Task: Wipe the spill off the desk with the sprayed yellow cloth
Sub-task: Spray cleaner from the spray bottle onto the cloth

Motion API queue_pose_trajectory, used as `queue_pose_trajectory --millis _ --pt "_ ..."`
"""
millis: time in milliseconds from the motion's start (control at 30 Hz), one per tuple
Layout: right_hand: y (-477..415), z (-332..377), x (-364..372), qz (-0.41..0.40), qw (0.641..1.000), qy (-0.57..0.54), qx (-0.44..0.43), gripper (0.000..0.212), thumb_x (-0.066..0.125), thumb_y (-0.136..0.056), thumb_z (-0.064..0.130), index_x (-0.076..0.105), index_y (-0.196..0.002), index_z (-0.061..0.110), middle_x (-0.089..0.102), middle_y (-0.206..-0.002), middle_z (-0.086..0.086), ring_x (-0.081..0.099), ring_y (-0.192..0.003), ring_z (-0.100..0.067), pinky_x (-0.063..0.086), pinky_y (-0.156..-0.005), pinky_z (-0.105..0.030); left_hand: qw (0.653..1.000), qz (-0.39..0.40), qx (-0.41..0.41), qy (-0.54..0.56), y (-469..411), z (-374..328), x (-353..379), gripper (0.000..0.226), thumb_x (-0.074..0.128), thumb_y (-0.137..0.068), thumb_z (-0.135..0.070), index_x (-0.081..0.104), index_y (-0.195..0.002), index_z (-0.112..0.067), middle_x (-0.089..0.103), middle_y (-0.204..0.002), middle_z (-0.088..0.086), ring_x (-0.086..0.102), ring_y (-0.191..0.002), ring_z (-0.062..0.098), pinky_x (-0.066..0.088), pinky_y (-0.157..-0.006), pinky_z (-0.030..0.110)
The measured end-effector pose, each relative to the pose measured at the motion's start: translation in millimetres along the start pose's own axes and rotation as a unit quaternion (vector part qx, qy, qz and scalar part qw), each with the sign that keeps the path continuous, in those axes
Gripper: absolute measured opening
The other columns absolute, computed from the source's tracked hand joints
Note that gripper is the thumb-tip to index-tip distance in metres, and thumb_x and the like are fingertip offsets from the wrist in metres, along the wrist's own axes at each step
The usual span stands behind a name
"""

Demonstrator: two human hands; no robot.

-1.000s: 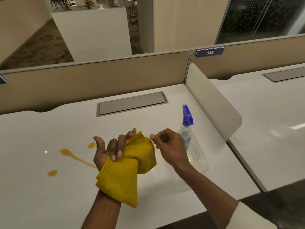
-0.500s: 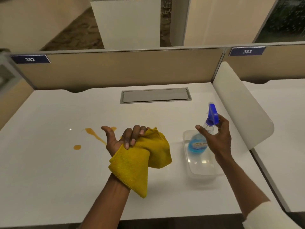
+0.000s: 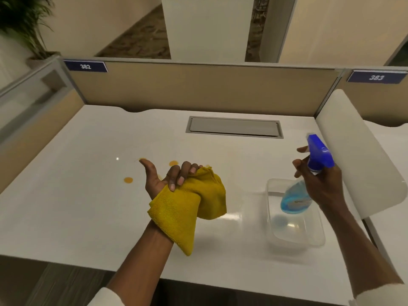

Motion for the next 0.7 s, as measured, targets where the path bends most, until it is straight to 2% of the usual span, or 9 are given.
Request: queue_pose_trajectory --millis 67,100,167,267,333,400,533,633,700 --pt "10 40 4 0.068 0.997 -0.023 -0.041 0.053 0.064 -0.079 0.071 0.064 -0.111 0.029 0.070 -0.085 0.010 0.072 -0.073 -0.012 0.060 -0.072 -0.027 1.000 0.009 0.006 -0.005 -3 -7 2 0.086 0.053 -0.072 -0.092 0.035 -0.035 -0.017 0.035 -0.045 0.005 0.050 -0.061 0.026 0.050 -0.079 0.038" --pt "18 62 11 0.109 0.991 -0.044 -0.061 0.051 0.063 -0.076 0.079 0.065 -0.106 0.037 0.071 -0.087 0.012 0.072 -0.071 -0.013 0.060 -0.069 -0.023 1.000 0.014 0.011 -0.008 -6 -11 3 0.084 0.055 -0.068 -0.091 0.036 -0.035 -0.016 0.036 -0.045 0.005 0.052 -0.059 0.026 0.055 -0.076 0.037" --pt "38 96 29 0.191 0.975 -0.067 -0.088 0.052 0.059 -0.074 0.085 0.068 -0.101 0.041 0.072 -0.086 0.014 0.072 -0.066 -0.019 0.062 -0.066 -0.026 1.000 0.017 0.019 -0.003 -10 -18 3 0.085 0.054 -0.070 -0.091 0.036 -0.034 -0.016 0.037 -0.045 0.005 0.053 -0.059 0.026 0.056 -0.076 0.037" --pt "66 125 65 0.290 0.949 -0.057 -0.109 0.067 0.056 -0.075 0.086 0.070 -0.098 0.025 0.074 -0.075 0.004 0.069 -0.057 -0.021 0.062 -0.062 -0.037 1.000 0.011 0.021 -0.004 -16 -25 2 0.092 0.044 -0.082 -0.095 0.037 -0.034 -0.016 0.038 -0.045 0.005 0.050 -0.063 0.026 0.045 -0.084 0.038" --pt "83 133 87 0.331 0.934 -0.049 -0.123 0.065 0.057 -0.077 0.084 0.069 -0.091 0.022 0.073 -0.070 -0.001 0.067 -0.056 -0.021 0.061 -0.063 -0.042 1.000 0.005 0.024 -0.003 -18 -28 2 0.092 0.043 -0.083 -0.094 0.036 -0.035 -0.016 0.038 -0.044 0.006 0.050 -0.061 0.026 0.044 -0.083 0.038" --pt "96 137 105 0.358 0.923 -0.041 -0.134 0.061 0.059 -0.079 0.081 0.067 -0.088 0.022 0.072 -0.069 0.002 0.066 -0.057 -0.021 0.059 -0.064 -0.044 1.000 0.004 0.023 0.000 -18 -30 1 0.092 0.044 -0.084 -0.093 0.036 -0.035 -0.016 0.038 -0.044 0.006 0.051 -0.060 0.026 0.045 -0.082 0.038" --pt "106 135 123 0.382 0.916 -0.018 -0.121 0.061 0.052 -0.075 0.089 0.065 -0.099 0.034 0.065 -0.067 0.027 0.065 -0.062 -0.012 0.056 -0.068 -0.024 1.000 0.011 0.014 -0.005 -16 -31 -1 0.092 0.044 -0.085 -0.093 0.037 -0.036 -0.016 0.040 -0.047 0.007 0.054 -0.062 0.028 0.045 -0.085 0.040" --pt "106 129 124 0.373 0.920 0.004 -0.121 0.052 0.049 -0.071 0.093 0.057 -0.091 0.046 0.061 -0.065 0.023 0.064 -0.063 -0.015 0.058 -0.069 -0.033 1.000 0.008 0.016 -0.004 -15 -33 -3 0.091 0.044 -0.085 -0.092 0.037 -0.035 -0.016 0.040 -0.046 0.006 0.054 -0.060 0.027 0.046 -0.084 0.040" --pt "105 126 121 0.369 0.923 -0.004 -0.112 0.050 0.049 -0.071 0.094 0.056 -0.090 0.047 0.063 -0.065 0.024 0.065 -0.064 -0.015 0.059 -0.070 -0.034 1.000 0.004 0.021 -0.002 -15 -34 -4 0.090 0.045 -0.085 -0.091 0.037 -0.035 -0.016 0.039 -0.045 0.006 0.054 -0.058 0.027 0.046 -0.082 0.039"
Point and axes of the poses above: each hand's wrist, its own y-axis away from the middle knuckle, its own x-axis out of the palm, z = x × y, the point moved 8 cm from there along -y, towards the middle knuckle
